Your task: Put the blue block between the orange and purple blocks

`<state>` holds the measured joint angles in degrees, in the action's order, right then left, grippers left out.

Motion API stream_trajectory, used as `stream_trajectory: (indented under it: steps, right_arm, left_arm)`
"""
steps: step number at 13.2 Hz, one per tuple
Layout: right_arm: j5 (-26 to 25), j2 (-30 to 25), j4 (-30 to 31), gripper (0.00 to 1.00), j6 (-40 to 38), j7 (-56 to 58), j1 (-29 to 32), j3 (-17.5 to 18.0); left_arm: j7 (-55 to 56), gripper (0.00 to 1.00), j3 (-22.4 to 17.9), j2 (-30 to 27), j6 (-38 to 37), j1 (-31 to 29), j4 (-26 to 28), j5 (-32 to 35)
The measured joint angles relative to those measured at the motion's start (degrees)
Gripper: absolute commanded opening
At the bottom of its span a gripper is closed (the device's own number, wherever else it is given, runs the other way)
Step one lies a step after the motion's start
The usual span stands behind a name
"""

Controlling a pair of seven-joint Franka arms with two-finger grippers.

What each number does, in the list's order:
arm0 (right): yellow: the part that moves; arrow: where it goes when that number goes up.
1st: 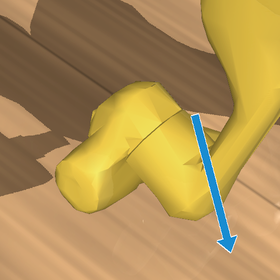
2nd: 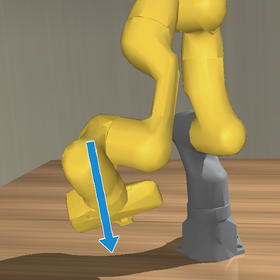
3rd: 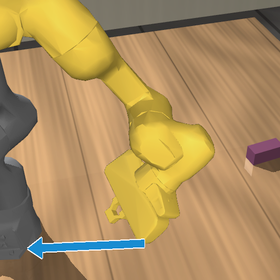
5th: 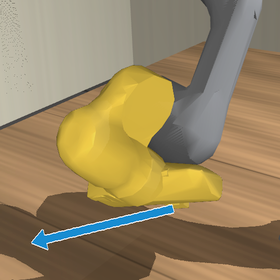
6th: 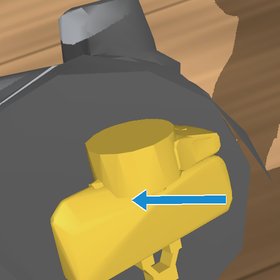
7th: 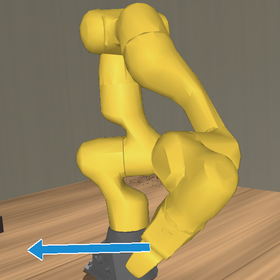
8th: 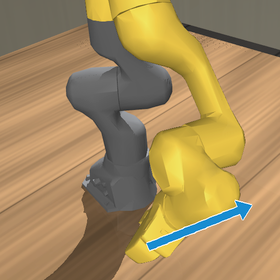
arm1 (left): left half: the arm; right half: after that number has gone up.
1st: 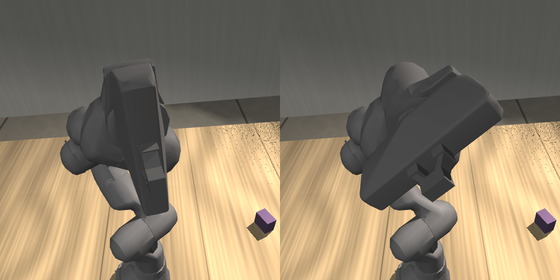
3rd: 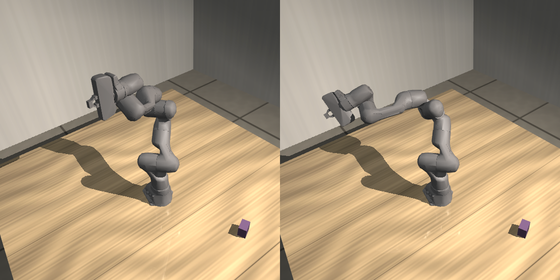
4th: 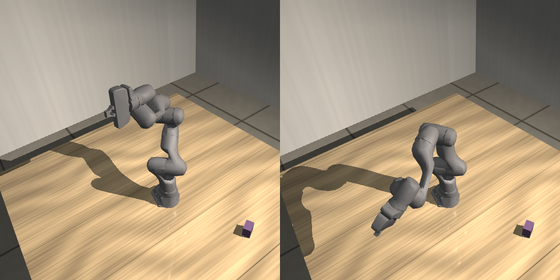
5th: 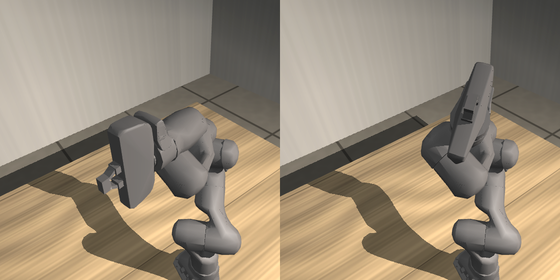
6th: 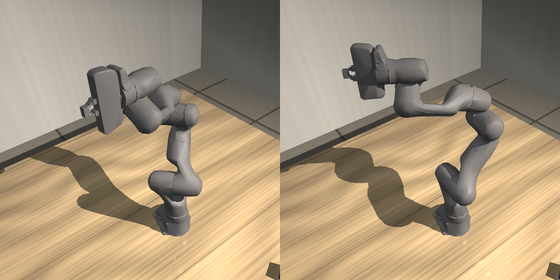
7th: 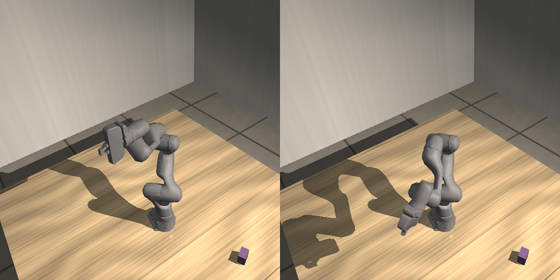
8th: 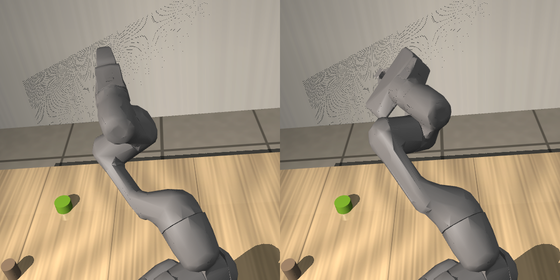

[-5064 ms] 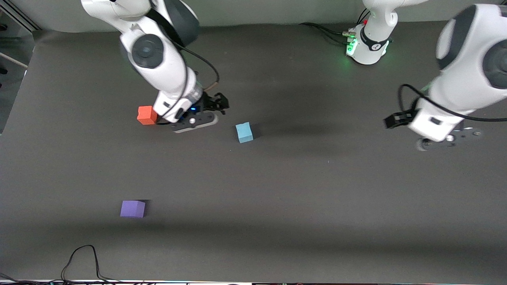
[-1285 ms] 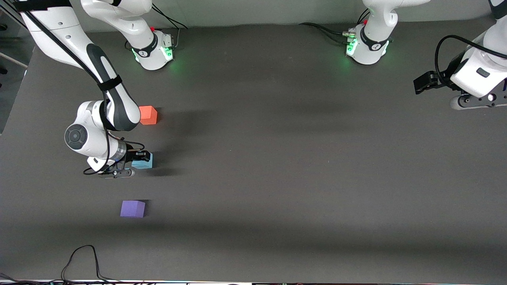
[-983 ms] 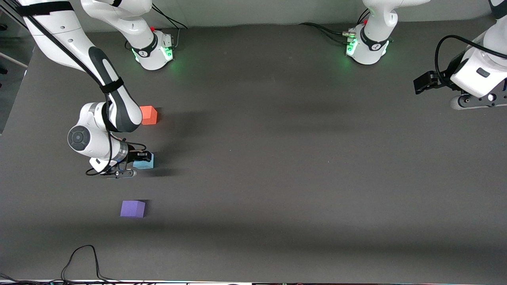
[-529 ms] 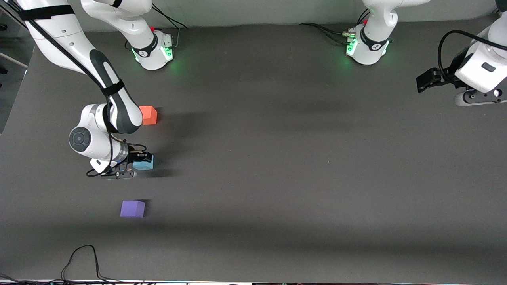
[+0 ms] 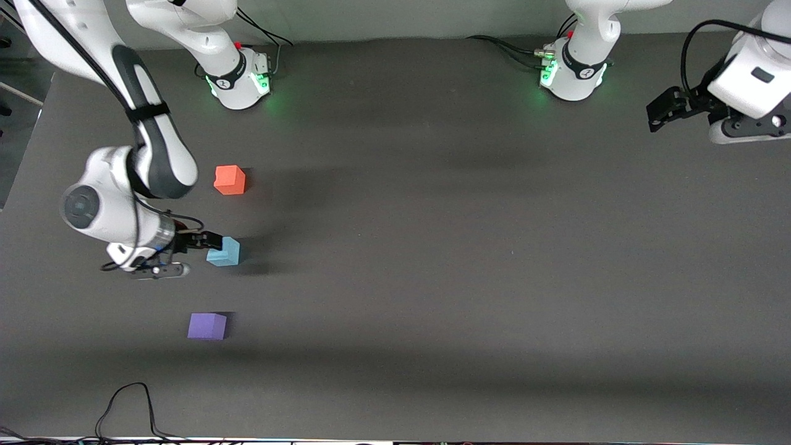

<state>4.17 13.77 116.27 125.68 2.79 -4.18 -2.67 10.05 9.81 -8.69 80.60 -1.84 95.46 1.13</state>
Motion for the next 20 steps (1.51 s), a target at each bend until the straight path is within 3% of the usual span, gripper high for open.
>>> stream_trajectory:
  steps: [4, 8, 12, 20]
  right_arm:
    - [-2.08, -7.93, -6.30, 1.00, -14.22, 0.00, -0.02, 0.04]
    - [-2.34, -15.12, -9.95, 1.00, -23.28, -0.01, -0.01, 0.04]
    - [-2.37, -20.37, -10.08, 1.00, -26.29, -0.09, -0.01, 0.18]
    - [-3.48, -20.86, -10.89, 1.00, -28.04, -0.19, -0.09, 0.66]
  left_arm:
    - [0.04, 1.00, -0.72, -0.04, 2.25, -0.01, 0.28, -0.01]
    - [0.04, 1.00, -0.82, 1.20, 6.91, -0.03, 1.99, -0.04]
    - [-0.03, 1.00, -0.83, 1.82, 7.38, -0.03, 2.25, -0.05]
    - [-0.12, 1.00, -0.75, 5.21, 7.92, -0.01, 0.06, 0.26]
